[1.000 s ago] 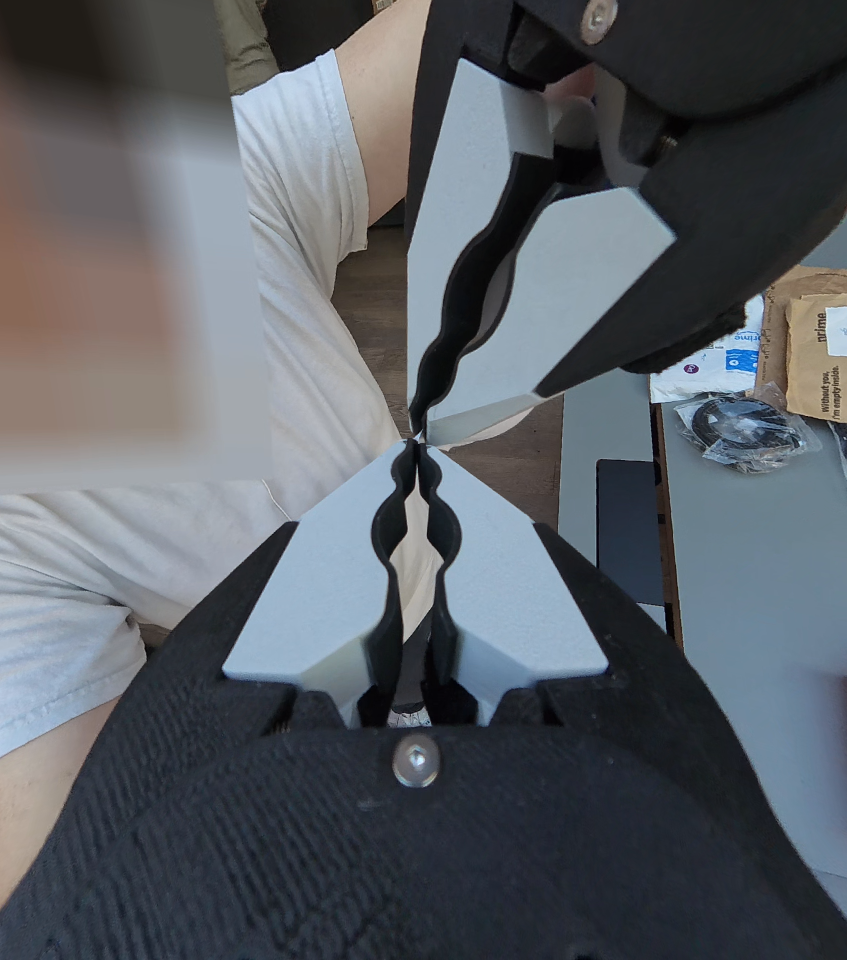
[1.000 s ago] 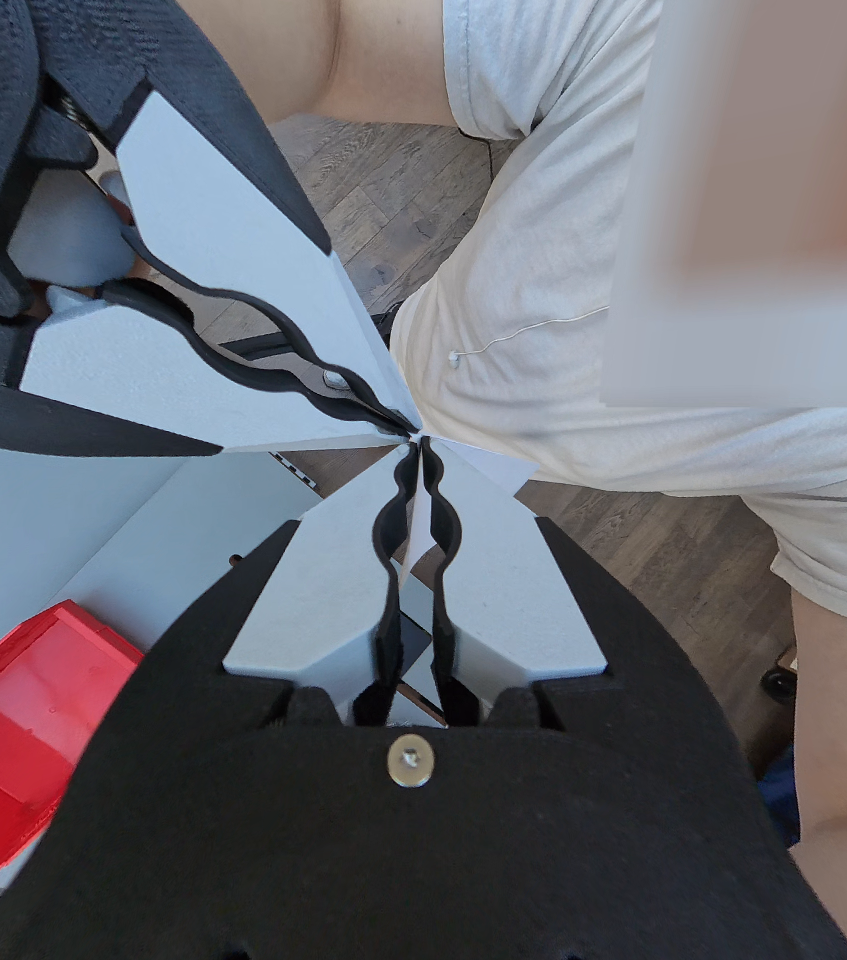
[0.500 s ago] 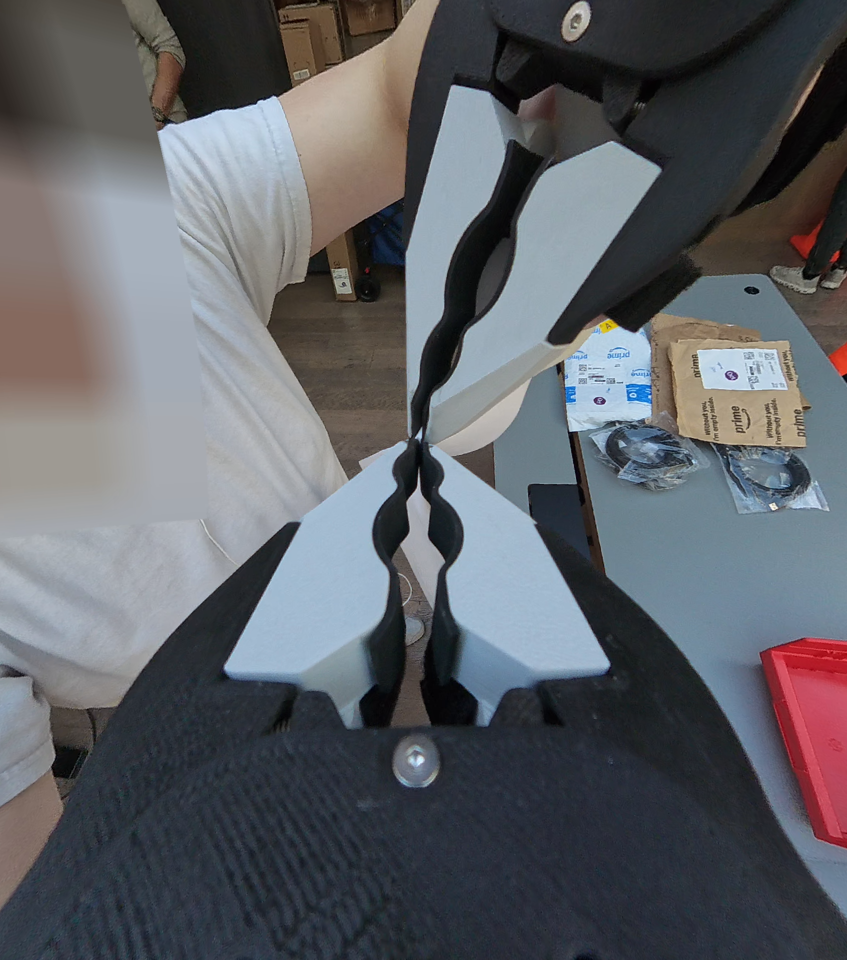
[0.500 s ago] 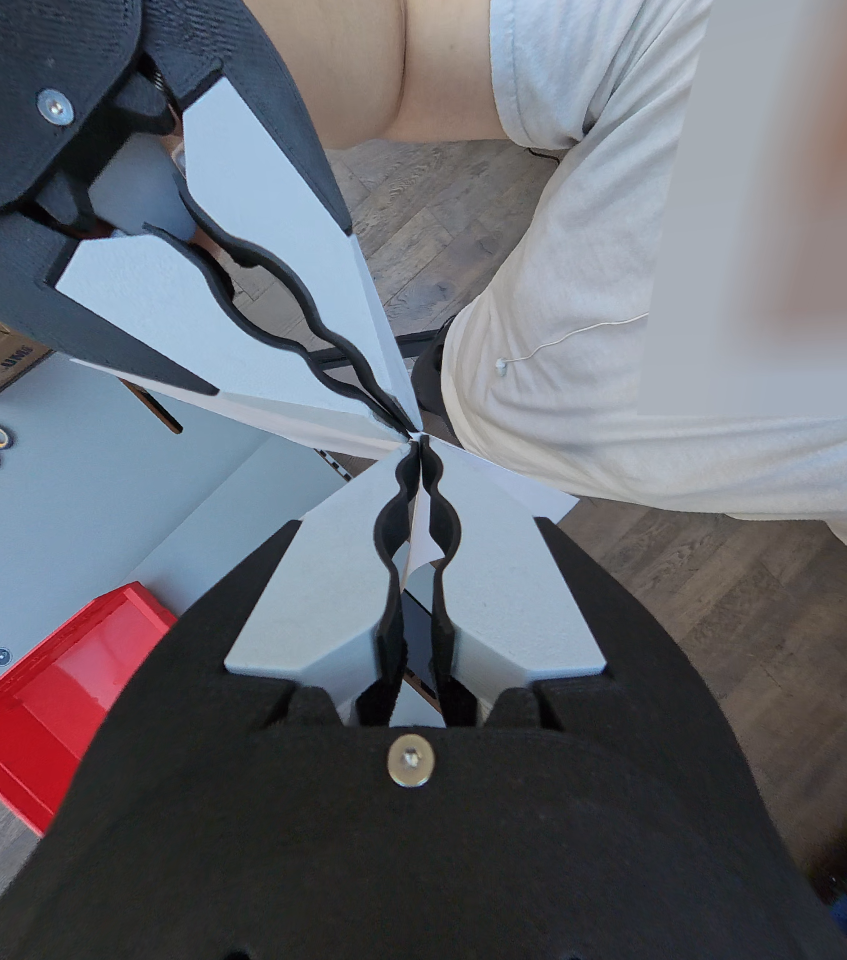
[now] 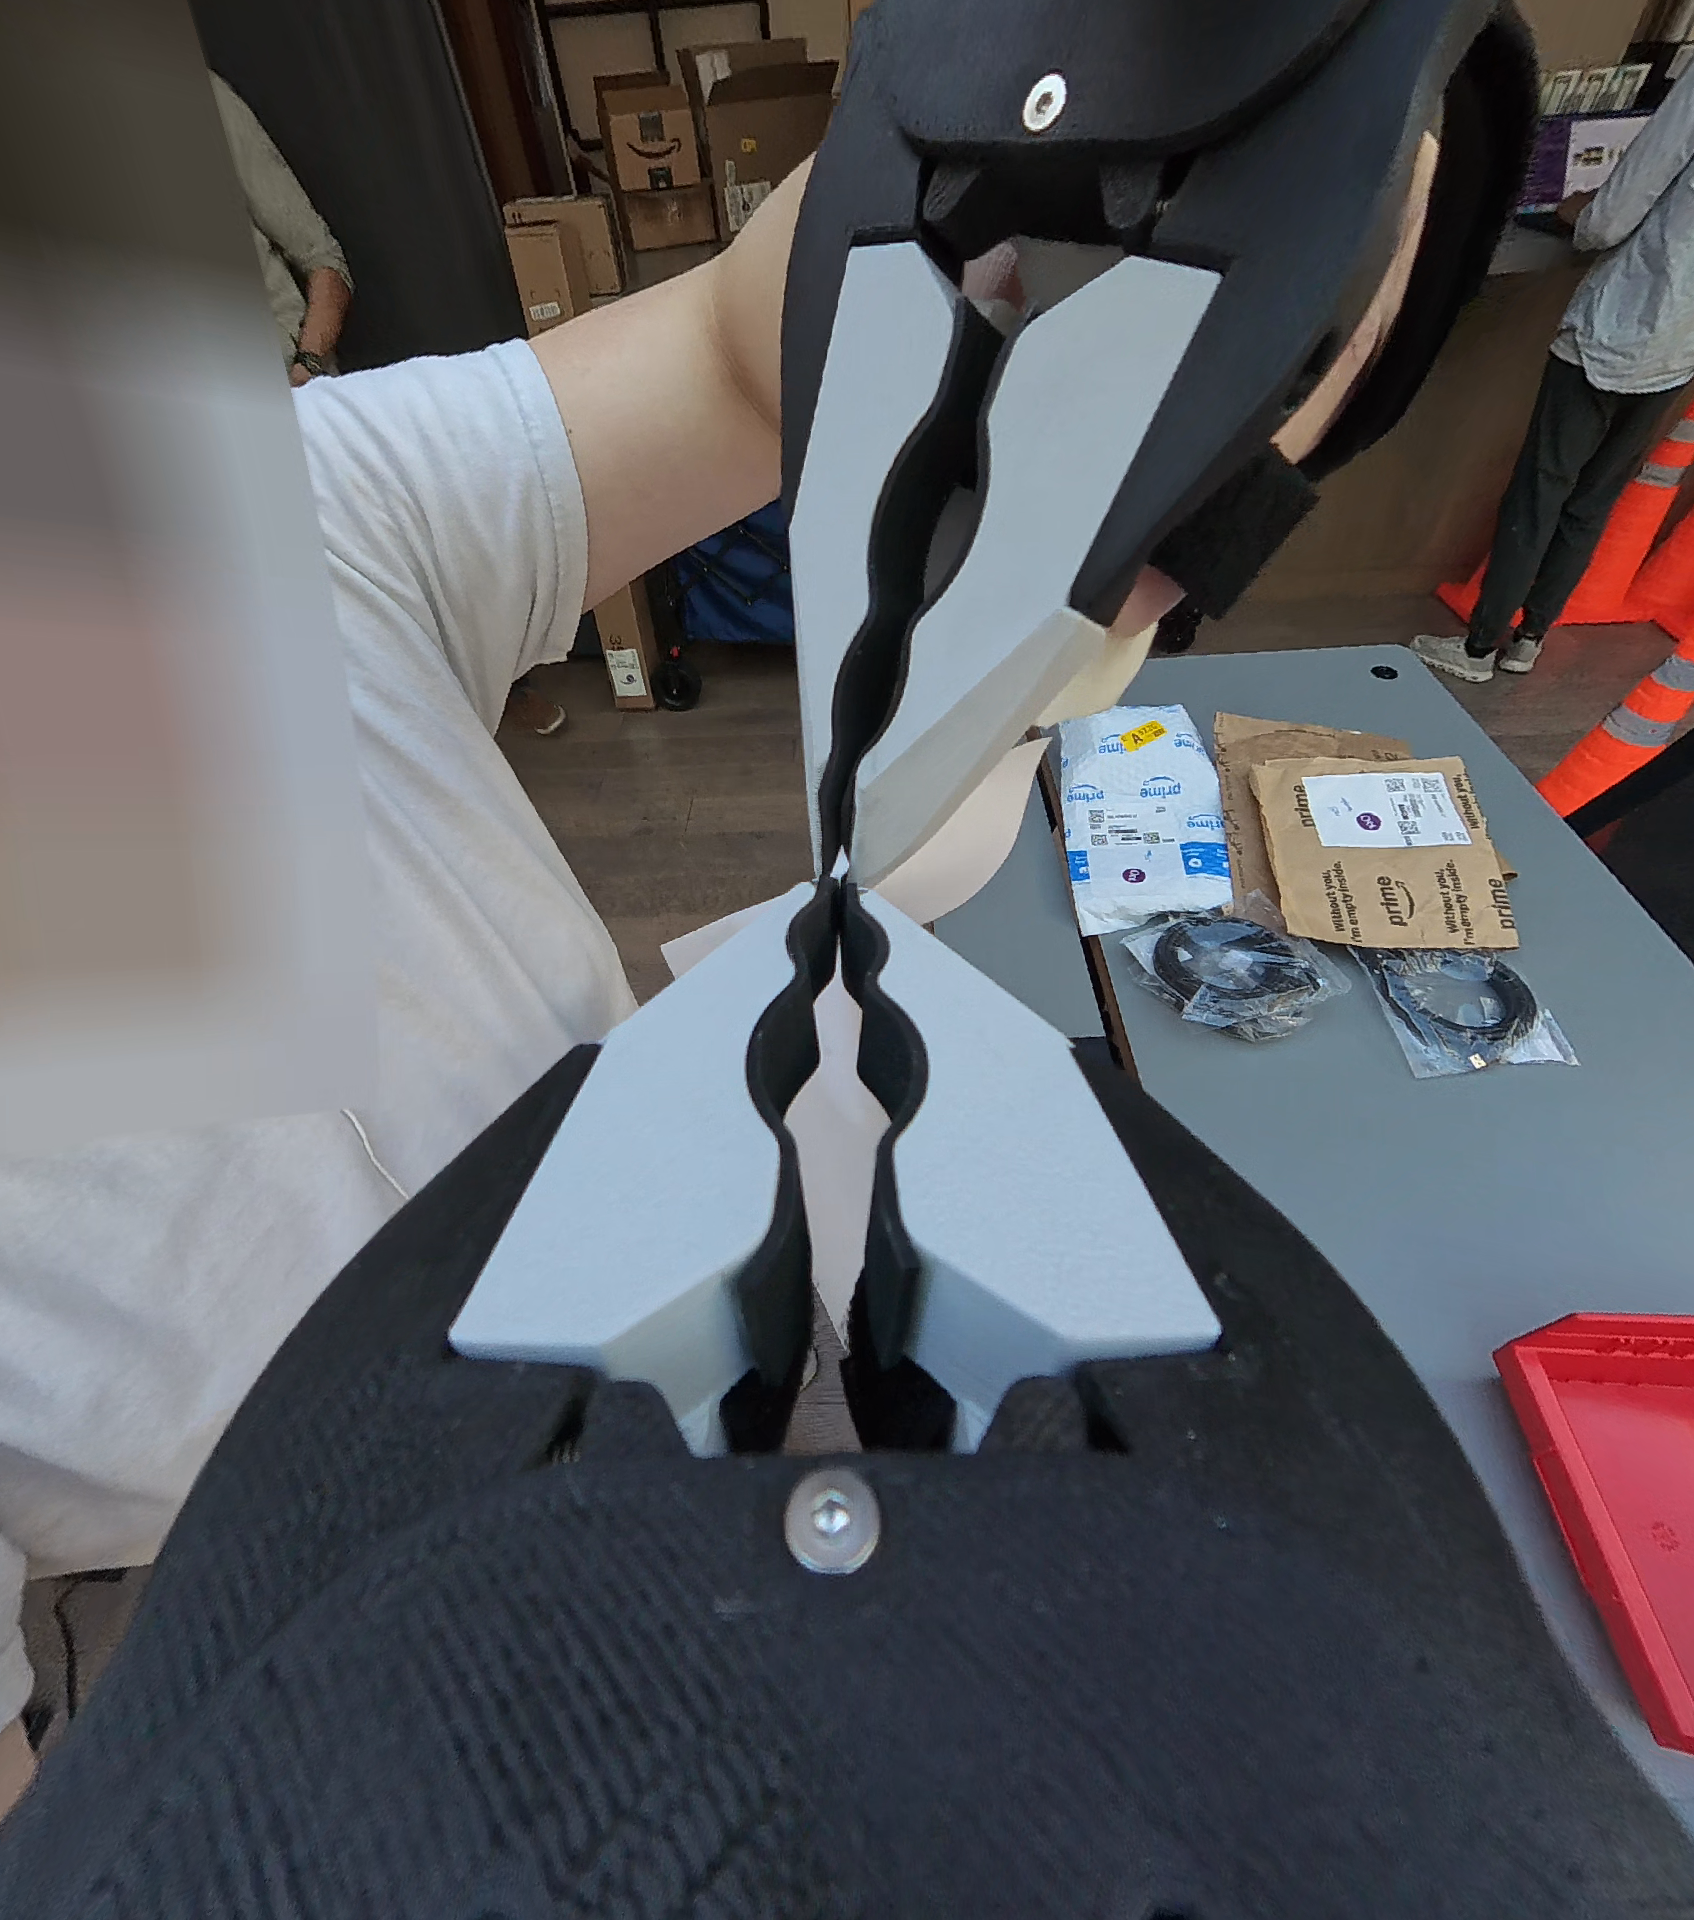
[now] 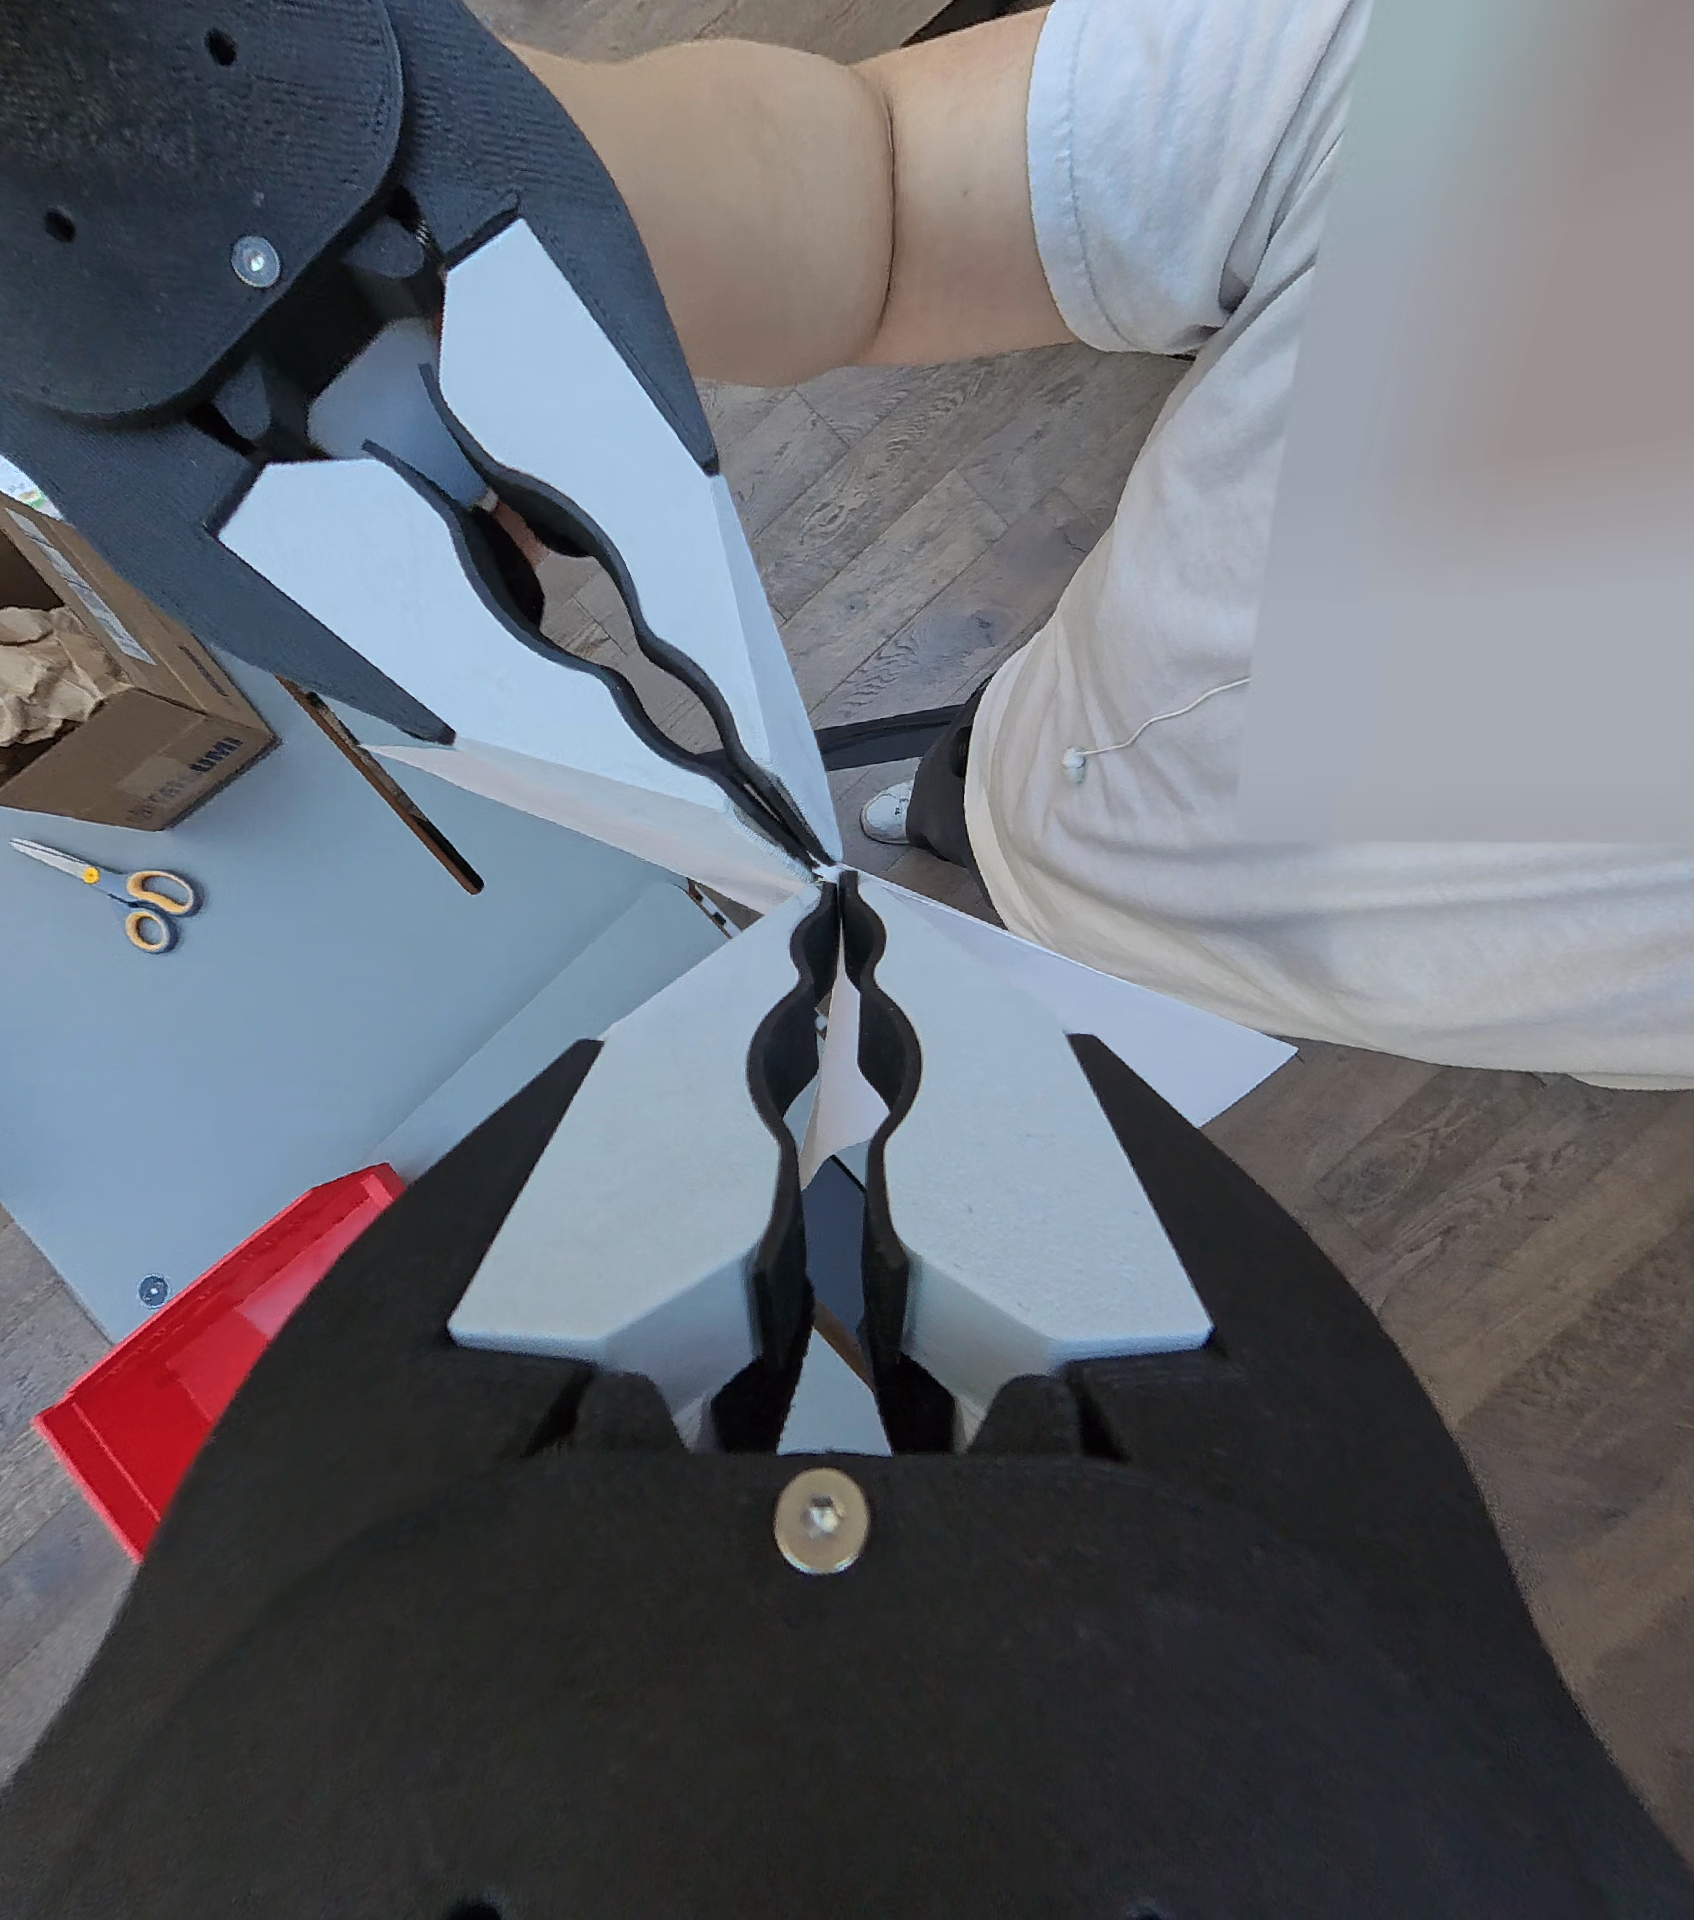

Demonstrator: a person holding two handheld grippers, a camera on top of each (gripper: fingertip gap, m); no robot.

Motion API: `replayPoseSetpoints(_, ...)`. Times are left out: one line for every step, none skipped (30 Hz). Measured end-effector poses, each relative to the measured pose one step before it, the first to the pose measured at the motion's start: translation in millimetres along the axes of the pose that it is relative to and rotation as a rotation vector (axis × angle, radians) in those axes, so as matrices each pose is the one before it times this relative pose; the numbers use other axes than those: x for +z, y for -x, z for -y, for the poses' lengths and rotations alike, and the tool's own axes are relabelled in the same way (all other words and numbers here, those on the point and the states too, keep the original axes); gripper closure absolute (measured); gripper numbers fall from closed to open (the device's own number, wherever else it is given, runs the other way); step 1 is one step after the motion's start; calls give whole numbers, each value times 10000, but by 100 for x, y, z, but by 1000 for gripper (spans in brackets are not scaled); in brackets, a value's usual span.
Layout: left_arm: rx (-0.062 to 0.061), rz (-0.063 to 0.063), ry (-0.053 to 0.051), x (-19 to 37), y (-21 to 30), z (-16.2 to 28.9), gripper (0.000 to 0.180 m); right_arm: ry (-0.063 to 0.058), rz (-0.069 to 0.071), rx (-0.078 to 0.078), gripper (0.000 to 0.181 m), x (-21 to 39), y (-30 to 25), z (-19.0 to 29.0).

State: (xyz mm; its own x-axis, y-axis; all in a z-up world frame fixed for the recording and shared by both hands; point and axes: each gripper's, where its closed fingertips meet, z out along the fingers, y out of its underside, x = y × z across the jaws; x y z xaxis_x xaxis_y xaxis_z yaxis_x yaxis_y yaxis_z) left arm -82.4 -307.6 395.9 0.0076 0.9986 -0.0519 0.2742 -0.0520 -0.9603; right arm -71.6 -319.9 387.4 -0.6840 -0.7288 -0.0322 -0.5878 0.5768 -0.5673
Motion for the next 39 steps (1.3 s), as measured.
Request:
replayPoseSetpoints(77, 24, -44, -32, -34, 29, 180, -34, 108, 110, 181, -22, 39, 30)
replayPoseSetpoints(69, -49, -5, -23, -143, -45, 180, 56, 133, 75, 181, 2, 122, -76)
replayPoseSetpoints(96, 32, -24, 11, -21, -10, 180, 21, 58, 52, 181, -1, 23, -34)
replayPoseSetpoints(76, -10, -60, 3, -74, 40, 180, 6, 51, 42, 181, -29, 39, -19)
replayPoseSetpoints(69, -66, -82, -52, -119, 60, 180, -17, 107, 23, 181, -74, 115, -23)
replayPoseSetpoints(72, -36, -121, -95, -57, 107, 180, -96, 103, 17, 181, -105, 106, 52)
replayPoseSetpoints(84, -53, -177, -98, -84, 189, 180, -111, 109, 13, 181, -153, 118, 81)
replayPoseSetpoints(148, 1, -173, -102, -20, 153, 180, -106, 94, 5, 181, -171, 89, 93)
replayPoseSetpoints(122, 20, -152, -54, -22, 124, 180, -70, 88, 40, 181, -129, 57, 46)
replayPoseSetpoints(24, 12, -51, -9, -37, -1, 180, 5, 66, 81, 181, -66, 21, -29)
replayPoseSetpoints(-89, 14, 11, 43, -49, -66, 180, 52, 54, 84, 181, 5, -7, -85)
replayPoseSetpoints(-183, 227, 91, 128, 257, -151, 180, 43, -96, 84, 181, 80, -198, -51)
replayPoseSetpoints(-245, 121, 141, 110, 100, -135, 180, 43, -136, 25, 181, 149, -213, 26)
replayPoseSetpoints(-266, -40, 164, 102, -100, -98, 180, 101, -47, 26, 181, 135, -38, -62)
replayPoseSetpoints(-234, -8, 223, 70, -14, -141, 180, 113, -36, 37, 181, 118, -15, -105)
replayPoseSetpoints(-214, -10, 217, 28, -15, -84, 180, 33, -16, 17, 181, 67, 32, -13)
replayPoseSetpoints(-150, -33, 140, -31, -72, 10, 177, 1, -25, -10, 181, 34, 20, 19)
replayPoseSetpoints(-108, 11, 128, -46, -34, -8, 174, -2, -3, -27, 181, 2, 64, 21)
replayPoseSetpoints(-59, 68, 74, -47, 22, 13, 174, 13, 5, -12, 181, -34, 73, -17)
replayPoseSetpoints(-4, 103, 117, -35, 38, -97, 174, -17, -7, -7, 181, -26, 18, 33)
replayPoseSetpoints(22, 74, 139, 7, -15, -150, 174, -31, 4, -2, 181, -17, 23, 53)
replayPoseSetpoints(9, 118, 93, 81, 65, -111, 174, 23, 35, 10, 181, -20, 64, -21)
replayPoseSetpoints(28, 162, 151, 128, 131, -179, 175, -8, -5, 4, 181, 2, 5, 22)
replayPoseSetpoints(12, 27, 38, 100, -64, -16, 180, -10, -50, -27, 181, 6, -53, 23)
replayPoseSetpoints(15, 71, 6, 77, -27, 2, 180, 18, -60, -49, 181, 27, -49, 1)
replayPoseSetpoints(89, 93, 75, 49, 14, -105, 180, 67, -40, -43, 181, 40, -38, -100)
replayPoseSetpoints(-32, -2, 51, 56, -64, -66, 180, 38, 0, -30, 181, 29, -8, -117)
replayPoseSetpoints(-149, 11, 65, 142, 34, -73, 180, 16, -96, -26, 181, 10, -131, -138)
replayPoseSetpoints(-143, -57, 117, 146, -53, -82, 180, 23, -117, -43, 181, 31, -95, -121)
replayPoseSetpoints(-81, 25, 160, 149, 61, -103, 180, 14, -160, -44, 181, 84, -125, -148)
replayPoseSetpoints(-82, 40, 177, 136, 89, -121, 180, 81, -169, -62, 177, 130, -118, -245)
replayPoseSetpoints(-75, -96, 112, 90, -139, -34, 180, 143, 29, -98, 174, 167, 211, -322)
replayPoseSetpoints(-5, -93, 86, 47, -170, -5, 180, 129, -63, -92, 172, 164, 74, -319)
replayPoseSetpoints(36, -30, 96, 31, -110, -57, 180, 65, -79, -87, 174, 109, 48, -197)
replayPoseSetpoints(39, -47, 82, 11, -157, -73, 180, -13, -37, -59, 176, 53, 89, -53)
replayPoseSetpoints(91, -49, 34, -29, -165, -45, 180, 23, -4, -14, 181, 15, 84, -82)
replayPoseSetpoints(138, -30, -29, -85, -147, -7, 180, 6, 64, 55, 181, -35, 101, -39)
replayPoseSetpoints(131, -73, -53, -120, -189, -18, 180, 27, 173, 100, 181, -77, 165, -63)
replayPoseSetpoints(98, -118, -94, -157, -234, -2, 180, 59, 250, 110, 181, -125, 239, -96)
